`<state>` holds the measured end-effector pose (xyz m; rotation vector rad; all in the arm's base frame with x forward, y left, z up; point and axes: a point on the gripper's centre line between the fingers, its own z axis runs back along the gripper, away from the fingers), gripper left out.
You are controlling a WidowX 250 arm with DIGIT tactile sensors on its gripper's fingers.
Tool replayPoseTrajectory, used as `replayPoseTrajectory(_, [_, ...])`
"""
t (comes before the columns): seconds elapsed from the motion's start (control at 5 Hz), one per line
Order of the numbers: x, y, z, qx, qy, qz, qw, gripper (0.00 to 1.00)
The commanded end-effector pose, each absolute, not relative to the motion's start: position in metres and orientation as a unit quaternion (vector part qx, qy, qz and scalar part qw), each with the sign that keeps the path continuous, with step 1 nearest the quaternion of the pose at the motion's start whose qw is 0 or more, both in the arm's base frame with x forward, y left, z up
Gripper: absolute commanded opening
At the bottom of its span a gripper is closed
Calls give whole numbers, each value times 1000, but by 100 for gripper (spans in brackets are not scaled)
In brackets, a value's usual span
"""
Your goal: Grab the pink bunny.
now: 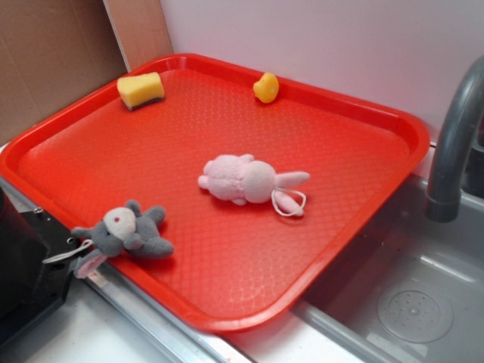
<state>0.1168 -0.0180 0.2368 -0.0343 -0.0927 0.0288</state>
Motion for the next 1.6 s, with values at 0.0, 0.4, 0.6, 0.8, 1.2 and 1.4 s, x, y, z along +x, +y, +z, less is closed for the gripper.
replayPoseTrajectory(0.0, [117,-18,237,-17,-46,14,999,100])
replayPoseTrajectory(0.4, [181,-63,177,21,-43,-235,971,100])
replayPoseTrajectory(0.6, [194,-77,145,32,-36,-355,934,100])
replayPoseTrajectory(0.8, [194,-77,145,32,-36,-355,934,100])
replayPoseTrajectory(1.2, [194,-77,145,32,-36,-355,934,100])
replayPoseTrajectory(1.4, [213,-89,117,56,-83,-391,915,100])
